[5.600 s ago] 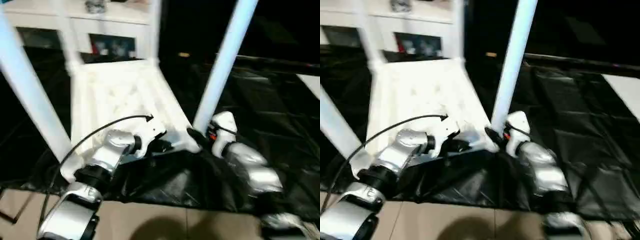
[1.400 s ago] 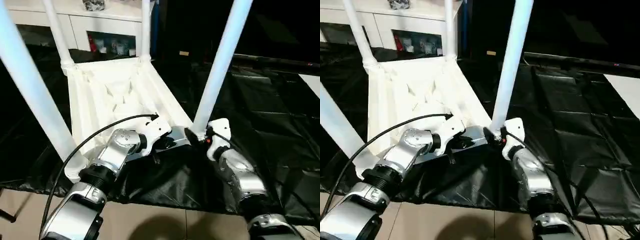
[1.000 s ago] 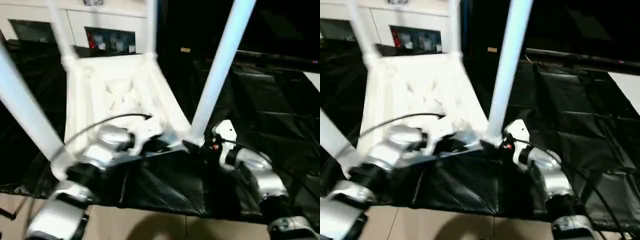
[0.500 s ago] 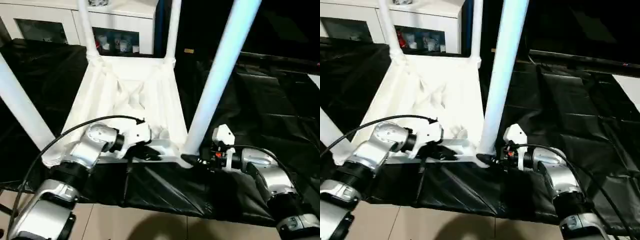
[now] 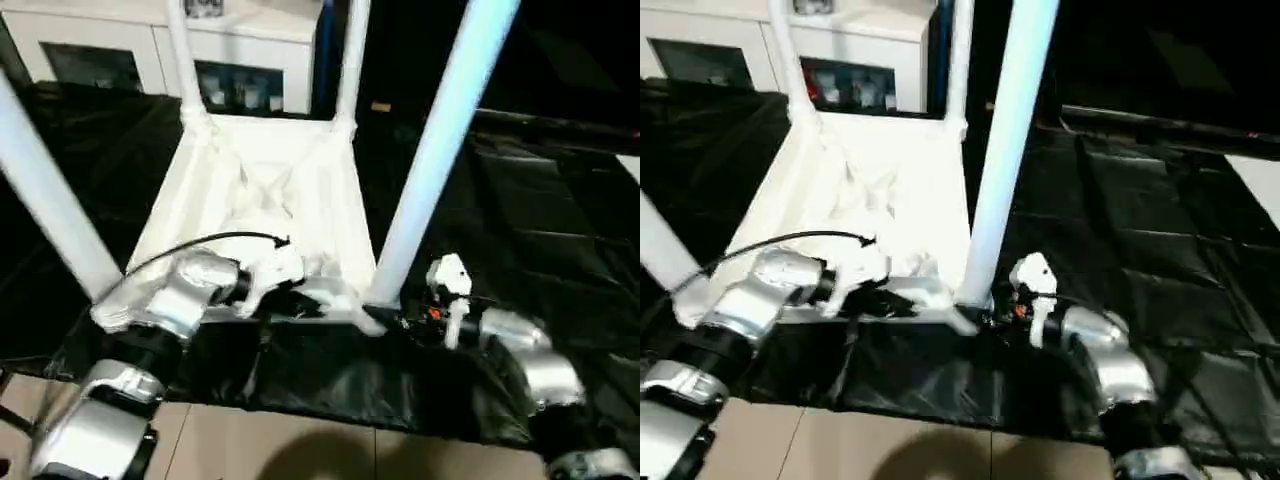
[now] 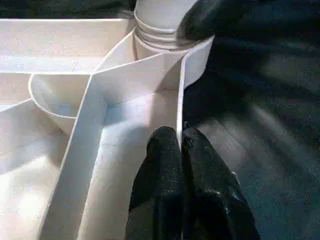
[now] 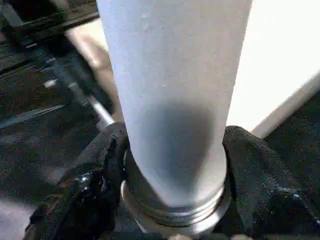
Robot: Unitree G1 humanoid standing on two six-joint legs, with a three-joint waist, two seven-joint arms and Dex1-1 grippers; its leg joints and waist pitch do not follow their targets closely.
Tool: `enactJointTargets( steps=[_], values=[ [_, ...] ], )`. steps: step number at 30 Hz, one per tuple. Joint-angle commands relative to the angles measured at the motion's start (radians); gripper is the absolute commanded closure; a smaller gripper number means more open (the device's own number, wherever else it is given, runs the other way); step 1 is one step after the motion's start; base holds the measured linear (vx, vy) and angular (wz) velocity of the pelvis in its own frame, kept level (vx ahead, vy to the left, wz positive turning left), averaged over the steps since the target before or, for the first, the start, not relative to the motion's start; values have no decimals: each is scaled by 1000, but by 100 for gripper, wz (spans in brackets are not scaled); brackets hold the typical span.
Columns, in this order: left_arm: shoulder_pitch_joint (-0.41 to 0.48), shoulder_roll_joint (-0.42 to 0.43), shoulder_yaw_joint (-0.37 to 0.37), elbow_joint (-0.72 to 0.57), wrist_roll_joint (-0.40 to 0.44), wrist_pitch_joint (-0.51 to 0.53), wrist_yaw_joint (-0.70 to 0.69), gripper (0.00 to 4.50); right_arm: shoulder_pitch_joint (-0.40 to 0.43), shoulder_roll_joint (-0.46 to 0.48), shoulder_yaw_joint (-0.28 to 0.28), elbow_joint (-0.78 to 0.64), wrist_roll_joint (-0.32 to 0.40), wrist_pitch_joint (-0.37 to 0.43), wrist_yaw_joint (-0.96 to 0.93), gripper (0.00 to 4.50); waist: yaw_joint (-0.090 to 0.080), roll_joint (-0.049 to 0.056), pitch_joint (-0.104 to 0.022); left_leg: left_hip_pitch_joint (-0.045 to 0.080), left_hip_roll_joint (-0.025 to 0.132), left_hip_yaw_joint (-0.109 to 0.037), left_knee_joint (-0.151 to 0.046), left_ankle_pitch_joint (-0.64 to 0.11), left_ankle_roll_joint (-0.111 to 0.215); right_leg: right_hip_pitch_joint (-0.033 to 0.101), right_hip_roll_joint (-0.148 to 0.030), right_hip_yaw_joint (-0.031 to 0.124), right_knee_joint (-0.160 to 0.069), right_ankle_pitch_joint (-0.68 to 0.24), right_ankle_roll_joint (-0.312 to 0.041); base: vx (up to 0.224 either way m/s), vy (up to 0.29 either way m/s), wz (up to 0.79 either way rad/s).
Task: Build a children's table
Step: Rotate leg to tighten
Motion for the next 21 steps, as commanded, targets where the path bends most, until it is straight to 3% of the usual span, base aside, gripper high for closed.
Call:
enactJointTargets(
  steps=[1, 3, 4, 8, 9, 11, 12, 14, 15, 17, 18, 21],
  values=[
    [12, -85, -56, 35, 29, 42, 83, 450, -14, 59, 33, 47, -36, -11, -103, 181, -5, 5, -28, 3, 8, -1, -68, -311, 14, 25, -70, 37, -107, -524, -111, -52, 4, -2],
    [12, -123, -61, 40, 35, 66, 124, 450, -31, 92, 18, 79, -42, -18, -181, 182, -11, 7, -30, -3, 6, -6, -69, -328, 17, 27, -71, 35, -112, -564, -82, 0, 0, 0],
    [13, -158, -71, 46, 45, 86, 158, 450, -52, 128, 9, 108, -52, -18, -259, 182, -12, 12, -30, 0, 5, -8, -70, -339, 16, 24, -70, 32, -114, -568, -80, 0, 0, 0],
    [7, -218, -101, 70, 84, 123, 234, 450, -103, 208, 17, 157, -94, -9, -404, 182, -28, 12, -29, 1, 0, -12, -70, -379, 13, 21, -66, 22, -124, -600, -63, 0, 0, 0],
    [7, -220, -102, 71, 86, 125, 236, 450, -105, 212, 18, 158, -97, -8, -409, 182, -31, 19, -29, 2, 0, -14, -72, -384, 14, 22, -67, 21, -126, -594, -65, 0, 0, 0],
    [4, -223, -105, 75, 96, 132, 251, 450, -115, 226, 30, 165, -112, -21, -418, 127, -39, 15, -28, 0, -2, -16, -72, -406, 22, 21, -66, 17, -131, -603, -57, 0, 0, 0],
    [3, -221, -104, 76, 98, 133, 252, 450, -119, 231, 34, 166, -118, -30, -421, 113, -40, 15, -27, 7, -4, -15, -69, -423, 28, 14, -66, 17, -137, -623, -53, 0, 0, 0],
    [-1, -207, -96, 76, 104, 136, 254, 450, -128, 242, 28, 168, -111, -68, -411, 106, -46, 19, -27, 6, -3, -19, -72, -444, 32, 13, -68, 13, -141, -633, -52, 0, 0, 0],
    [-1, -198, -92, 74, 104, 136, 251, 450, -127, 240, 22, 162, -103, -76, -400, 91, -48, 12, -28, 6, -2, -19, -72, -446, 35, 15, -69, 13, -142, -630, -51, 0, 0, 0],
    [0, -179, -83, 68, 100, 132, 242, 450, -119, 225, 10, 150, -86, -94, -367, 67, -48, 16, -31, 2, 0, -22, -76, -435, 39, 19, -70, 18, -135, -578, -68, 0, 0, 0],
    [2, -161, -79, 62, 99, 126, 225, 450, -112, 202, 8, 141, -78, -95, -335, 63, -50, 17, -32, -5, 3, -24, -82, -417, 48, 25, -69, 23, -127, -508, -96, 0, 0, 0],
    [9, -128, -76, 54, 92, 107, 182, 450, -100, 151, 17, 126, -82, -88, -280, 30, -51, 16, -32, -10, 3, -23, -83, -401, 59, 31, -70, 29, -119, -458, -125, 0, 0, 0]
  ],
)
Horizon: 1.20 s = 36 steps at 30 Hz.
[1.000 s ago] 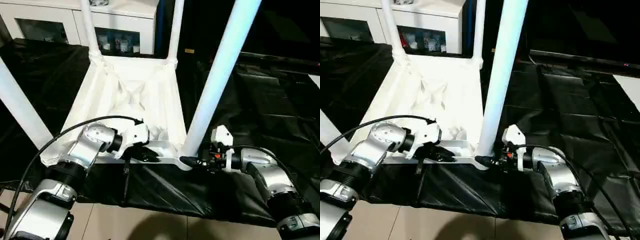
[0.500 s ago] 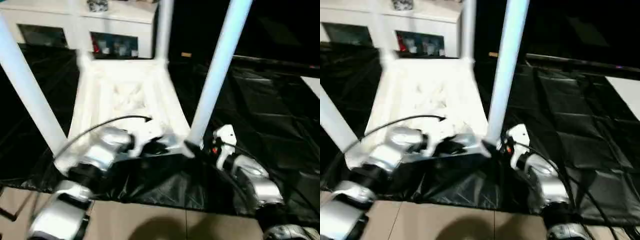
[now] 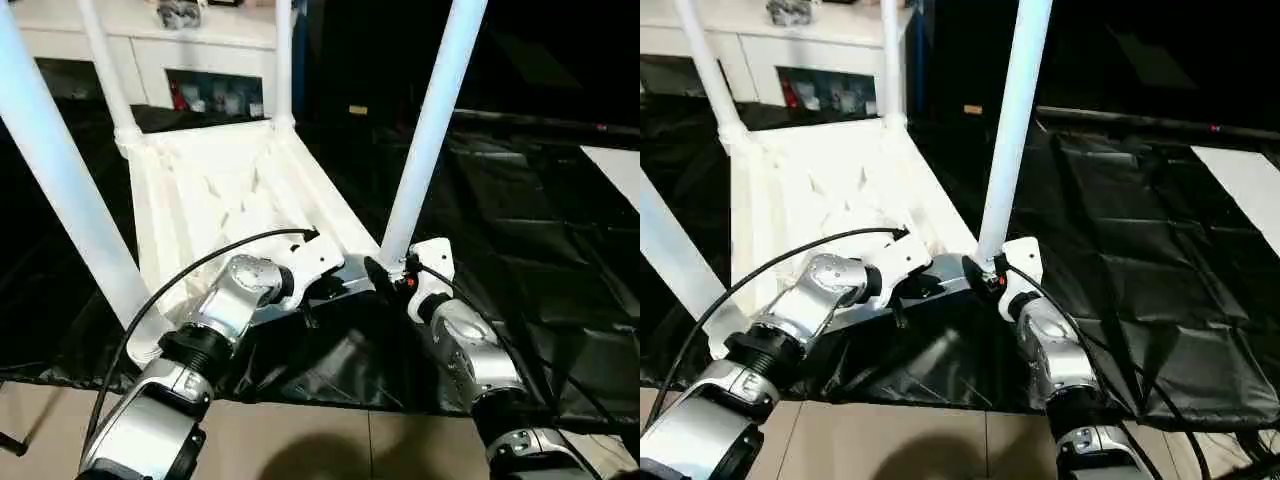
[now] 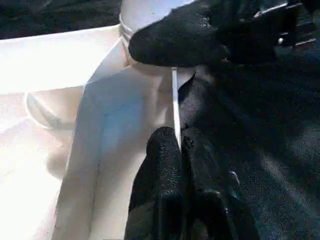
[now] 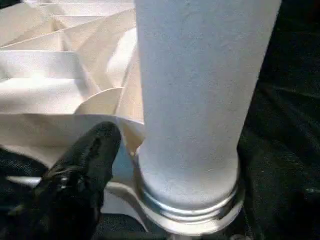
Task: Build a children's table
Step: Rotate leg to tighten
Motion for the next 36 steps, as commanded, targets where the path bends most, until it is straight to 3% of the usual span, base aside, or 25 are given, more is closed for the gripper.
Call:
enactJointTargets(
  steps=[1, 4, 5, 6, 9, 11, 13, 16, 18, 22, 30, 36],
  values=[
    [39, 17, -67, 23, 10, -13, -89, 450, 7, -28, 67, -49, 12, 0, 140, 22, 1, 3, -32, -9, 20, -3, -82, -375, 60, 29, -70, 35, -80, -424, -141, 0, 0, 0],
    [46, 49, -62, 16, -6, -36, -148, 450, 15, -68, 64, -68, 28, 8, 209, 22, 5, 1, -39, -14, 23, 4, -78, -295, 78, 38, -70, 41, -68, -316, -178, 0, 0, 0],
    [51, 76, -63, 6, -21, -65, -206, 450, 20, -98, 65, -85, 37, 9, 270, 22, 5, 2, -39, -10, 24, 9, -75, -281, 84, 32, -69, 43, -65, -292, -198, 58, -22, 6],
    [52, 79, -63, 4, -23, -68, -214, 450, 20, -101, 65, -86, 38, 9, 276, 22, 8, 0, -40, -11, 23, 13, -71, -263, 91, 34, -69, 44, -62, -266, -212, 64, -30, 8],
    [64, 134, -71, -24, -47, -99, -323, 450, 18, -147, 69, -100, 47, 1, 357, 22, 14, -1, -48, -18, 23, 15, -64, -185, 106, 41, -69, 48, -44, -173, -232, 63, -36, 5],
    [65, 160, -76, -27, -51, -123, -364, 450, 14, -164, 77, -100, 50, -2, 407, 22, 25, 4, -53, -17, 24, 20, -58, -90, 129, 47, -66, 48, -24, -12, -271, 60, -38, 1],
    [64, 178, -79, -27, -55, -142, -390, 450, 12, -178, 92, -101, 48, -8, 443, 22, 28, 4, -52, -15, 25, 25, -56, -67, 138, 47, -63, 47, -15, 57, -289, 0, 0, 0],
    [60, 202, -80, -27, -61, -155, -417, 450, 9, -198, 111, -106, 51, 2, 501, 22, 27, 0, -51, -13, 28, 24, -58, -81, 132, 51, -65, 45, -16, 33, -288, 0, 0, 0],
    [57, 214, -81, -24, -65, -165, -437, 450, 7, -208, 117, -111, 59, 14, 539, 22, 27, 2, -48, -11, 29, 24, -60, -107, 123, 49, -66, 45, -19, -11, -282, 0, 0, 0],
    [54, 235, -79, -23, -77, -182, -482, 450, -1, -220, 126, -131, 82, 47, 612, 58, 30, 1, -43, -10, 29, 26, -62, -159, 88, 48, -64, 47, -29, -119, -252, 0, 0, 0],
    [47, 218, -71, -9, -83, -171, -475, 450, 11, -201, 140, -142, 98, 69, 635, 134, 33, 0, -44, -10, 28, 26, -60, -148, 74, 45, -64, 47, -27, -135, -245, 0, 0, 0],
    [35, 176, -57, 5, -75, -127, -374, 450, 55, -169, 126, -178, 109, 97, 587, 176, 43, -2, -42, -6, 28, 27, -60, -151, 72, 42, -64, 49, -29, -142, -240, 0, 0, 0]
  ],
)
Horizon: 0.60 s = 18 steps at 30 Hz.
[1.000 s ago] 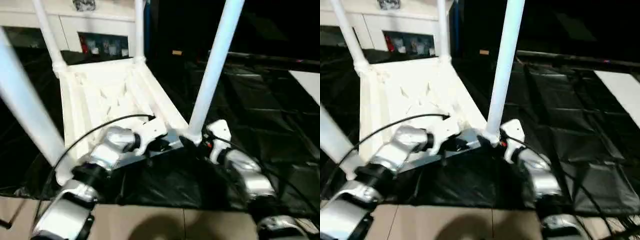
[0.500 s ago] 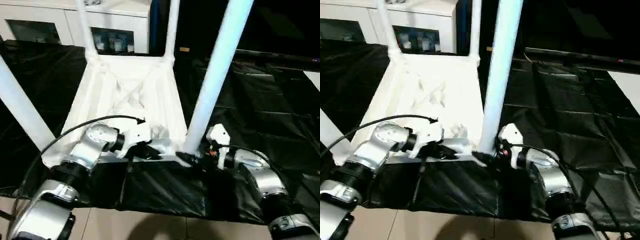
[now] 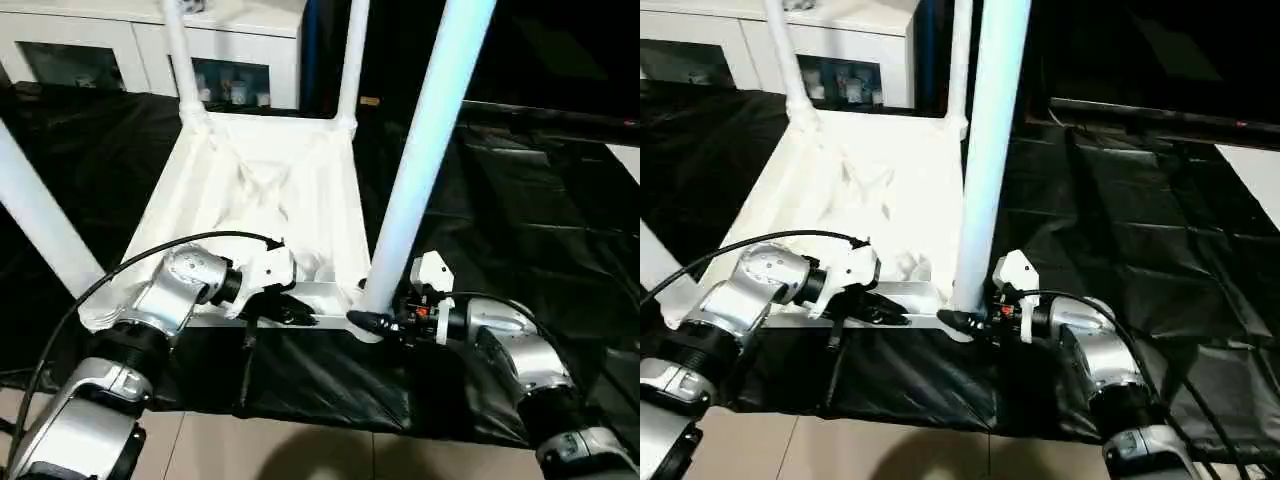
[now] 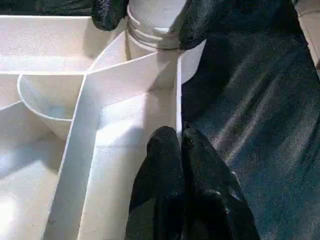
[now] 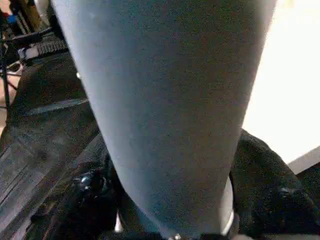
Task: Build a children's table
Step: Rotate leg to tighten
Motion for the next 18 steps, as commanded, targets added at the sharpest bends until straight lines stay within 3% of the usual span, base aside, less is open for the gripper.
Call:
enactJointTargets(
  steps=[1, 3, 4, 10, 11, 12, 13, 14, 15, 18],
  values=[
    [9, -61, -30, 37, 49, 72, 125, 450, 14, 50, -17, -4, -11, 3, -110, 182, -2, 3, -41, -4, 15, 8, -59, -164, 63, 51, -70, 48, -64, -184, -223, 0, 0, 0],
    [8, -87, -25, 36, 54, 99, 171, 450, 16, 71, -29, 10, -24, -3, -173, 186, 2, 0, -35, 5, 14, 9, -62, -220, 40, 43, -70, 48, -78, -293, -199, 0, 0, 0],
    [8, -112, -21, 36, 58, 117, 212, 450, 15, 89, -39, 25, -37, -9, -229, 191, 2, -2, -34, 3, 11, 6, -63, -237, 33, 45, -71, 46, -85, -364, -173, 0, 0, 0],
    [24, -268, -36, 31, 72, 201, 380, 450, 17, 203, -53, 80, -87, -27, -498, 194, -2, -3, -32, 1, 6, 1, -66, -264, 23, 36, -70, 44, -101, -487, -102, 0, 0, 0],
    [23, -282, -43, 35, 81, 205, 397, 450, 9, 219, -51, 93, -100, -25, -539, 195, -3, -4, -31, 1, 5, 0, -66, -270, 29, 34, -69, 44, -105, -499, -93, 0, 0, 0],
    [20, -299, -51, 43, 93, 210, 423, 450, -9, 241, -50, 117, -117, -18, -594, 195, -3, 4, -31, 1, 5, -1, -67, -275, 27, 32, -70, 44, -105, -505, -90, 0, 0, 0],
    [18, -313, -56, 49, 104, 216, 449, 450, -29, 264, -50, 140, -127, -8, -635, 195, -9, 0, -29, 2, 3, -2, -67, -296, 24, 28, -67, 41, -108, -527, -82, 0, 0, 0],
    [16, -324, -59, 52, 114, 221, 468, 450, -50, 289, -47, 159, -136, -9, -660, 195, -11, 10, -29, 2, 0, -6, -68, -317, 20, 29, -67, 38, -110, -562, -69, 0, 0, 0],
    [17, -325, -59, 51, 115, 222, 469, 450, -53, 294, -45, 160, -137, -12, -660, 195, -16, 4, -29, 3, -2, -7, -67, -338, 21, 27, -66, 34, -118, -589, -54, 0, 0, 0],
    [20, -298, -52, 38, 111, 214, 445, 450, -63, 295, -50, 149, -130, -48, -635, 195, -24, 5, -32, 1, -2, -10, -68, -347, 31, 27, -67, 32, -122, -593, -42, 0, 0, 0]
  ],
)
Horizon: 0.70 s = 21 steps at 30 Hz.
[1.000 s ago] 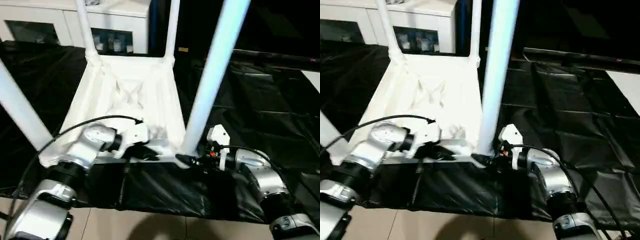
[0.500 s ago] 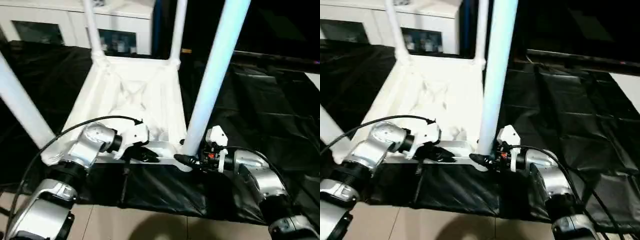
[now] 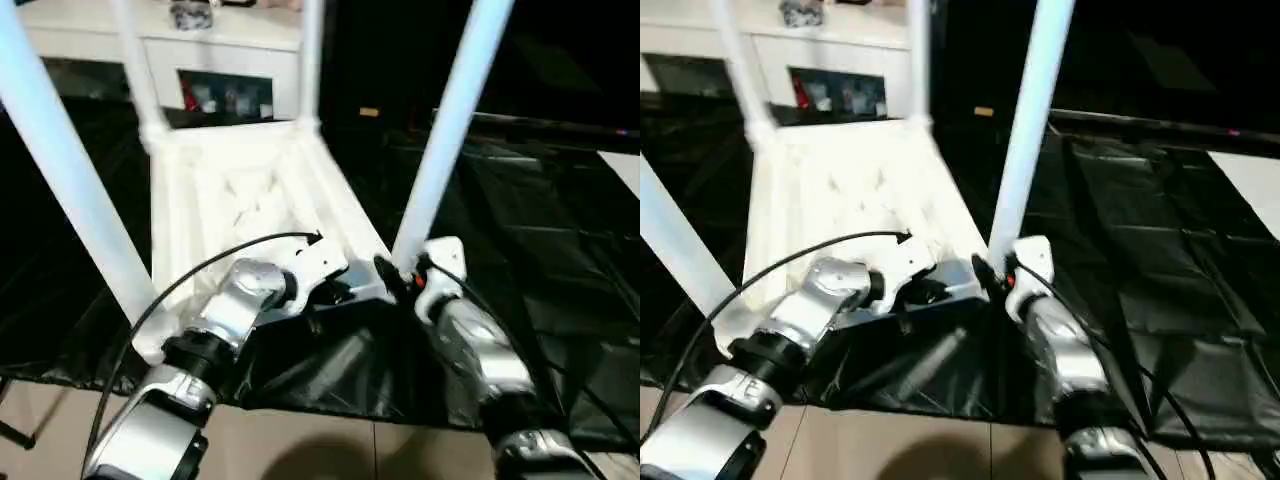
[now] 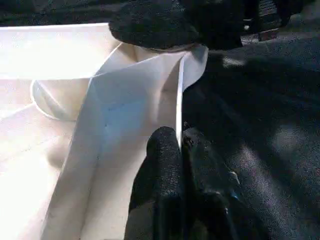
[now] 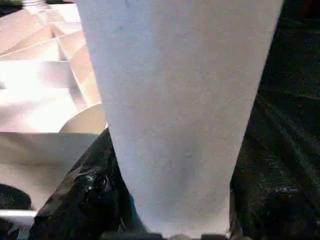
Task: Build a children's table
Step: Rotate leg to tighten
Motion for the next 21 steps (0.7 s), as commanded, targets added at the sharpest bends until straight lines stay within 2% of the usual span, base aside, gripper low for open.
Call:
enactJointTargets(
  steps=[1, 3, 5, 6, 7, 10, 12, 13, 16, 17, 21],
  values=[
    [26, -49, -73, 29, 8, 14, -11, 450, -13, 77, 95, 1, -25, -13, 93, 139, -4, -2, -26, -5, 4, -4, -69, -341, 40, 23, -64, 31, -113, -568, -56, 0, 0, 0],
    [28, -44, -71, 25, 8, 14, -15, 450, -10, 74, 88, -7, -14, -18, 104, 126, -5, 0, -29, -12, 7, -5, -73, -311, 47, 30, -65, 33, -105, -505, -75, 0, 0, 0],
    [37, 0, -73, 5, 3, -15, -74, 450, 8, 29, 75, -53, 33, -24, 198, 116, -4, 2, -31, -12, 14, -3, -75, -295, 53, 32, -65, 38, -95, -415, -115, 0, 0, 0],
    [41, 16, -72, -4, -3, -24, -99, 450, 15, 7, 75, -69, 44, -23, 233, 104, -4, 1, -33, -15, 14, -3, -75, -284, 57, 36, -64, 38, -92, -386, -124, 0, 0, 0],
    [45, 32, -68, -15, -11, -32, -125, 450, 18, -19, 78, -80, 49, -24, 267, 83, -3, 1, -36, -20, 16, -2, -73, -251, 64, 43, -64, 40, -82, -313, -146, 0, 0, 0],
    [51, 72, -67, -32, -31, -62, -198, 450, 35, -81, 99, -124, 65, -15, 377, 75, -3, 1, -42, -18, 17, 5, -64, -185, 89, 46, -65, 42, -67, -172, -207, 38, -3, 1],
    [55, 88, -69, -39, -39, -87, -230, 450, 47, -107, 118, -151, 70, -9, 430, 75, 0, 1, -48, -20, 16, 9, -57, -119, 109, 53, -63, 43, -52, -53, -241, 63, -13, 1],
    [61, 113, -69, -54, -57, -127, -285, 450, 70, -153, 144, -199, 90, 18, 538, 75, 0, 0, -50, -22, 15, 11, -52, -65, 145, 58, -62, 44, -39, 62, -265, 62, -16, 1],
    [65, 146, -74, -66, -67, -141, -347, 450, 83, -207, 164, -230, 108, 53, 646, 75, 6, -1, -48, -17, 18, 13, -51, -63, 171, 58, -65, 43, -39, 81, -282, 18, -6, 1],
    [65, 149, -74, -67, -67, -142, -352, 450, 83, -211, 164, -231, 109, 56, 658, 90, 8, 0, -47, -16, 19, 13, -52, -64, 169, 58, -65, 43, -39, 72, -283, 0, 0, 0],
    [57, 181, -69, -63, -78, -147, -397, 450, 69, -265, 175, -228, 112, 94, 757, 117, 11, -1, -40, -10, 23, 13, -58, -129, 121, 53, -65, 42, -50, -64, -267, 0, 0, 0]
  ],
)
